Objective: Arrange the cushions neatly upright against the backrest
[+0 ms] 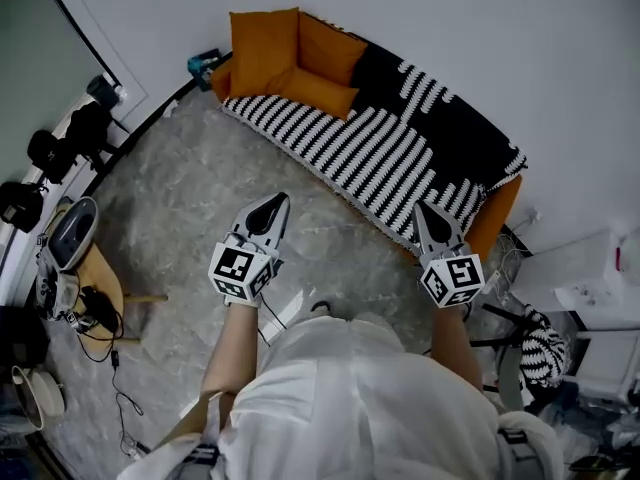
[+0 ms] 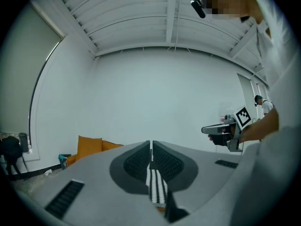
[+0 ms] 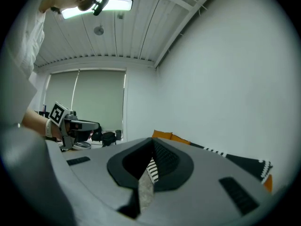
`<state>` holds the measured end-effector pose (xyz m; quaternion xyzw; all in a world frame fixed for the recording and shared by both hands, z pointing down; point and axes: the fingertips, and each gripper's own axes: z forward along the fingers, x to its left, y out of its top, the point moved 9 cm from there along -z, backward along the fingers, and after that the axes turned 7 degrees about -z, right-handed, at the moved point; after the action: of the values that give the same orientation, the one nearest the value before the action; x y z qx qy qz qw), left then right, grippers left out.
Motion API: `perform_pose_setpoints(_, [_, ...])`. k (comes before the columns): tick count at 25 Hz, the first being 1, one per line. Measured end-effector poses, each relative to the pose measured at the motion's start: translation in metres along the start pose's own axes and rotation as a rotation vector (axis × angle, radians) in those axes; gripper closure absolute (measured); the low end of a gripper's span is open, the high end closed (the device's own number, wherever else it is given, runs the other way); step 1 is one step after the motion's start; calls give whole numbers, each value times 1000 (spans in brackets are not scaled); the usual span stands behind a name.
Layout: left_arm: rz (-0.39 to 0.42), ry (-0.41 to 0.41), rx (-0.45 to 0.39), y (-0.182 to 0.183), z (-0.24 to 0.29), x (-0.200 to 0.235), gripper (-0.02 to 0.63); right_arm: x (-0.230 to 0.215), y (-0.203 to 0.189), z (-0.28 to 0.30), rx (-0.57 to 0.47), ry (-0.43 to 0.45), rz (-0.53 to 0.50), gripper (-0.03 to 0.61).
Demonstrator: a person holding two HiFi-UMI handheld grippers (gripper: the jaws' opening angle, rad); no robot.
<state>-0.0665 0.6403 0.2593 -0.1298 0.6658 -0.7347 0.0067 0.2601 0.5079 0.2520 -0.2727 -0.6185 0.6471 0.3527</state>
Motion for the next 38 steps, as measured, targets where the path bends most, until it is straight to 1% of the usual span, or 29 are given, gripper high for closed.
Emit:
perform_pose_setpoints(5, [-17,-11,5,0,13,32,586,11,-3,38,25,39,-13,571])
perform_pose_setpoints(10, [-40,-11,15,-2,43,61,574,-5,-8,87,19,65,-17,571])
perform_pose_setpoints(16, [-47,15,33,3,109,107,560,-45,-21,167,42,96,-3,571])
perform_pose_setpoints(21, [-45,21,44,17,189,141,557,-102,-15,239,48,111,-33,571])
perform_pose_setpoints(24, [-58,31,33,22,230,155,555,-132,-14,271,48,121,-38,571])
perform_pose_setpoints(26, [-71,32,28,23,252,160,555,-148,-16,286,52,129,-36,571])
perform_pose_setpoints(31, [-73,26,29,25,296,165,554,-178,-22,313,53,138,-23,571])
perform_pose_setpoints(38, [-78,12,49,31,333,182,554,-193,-25,345,60,140,-6,571])
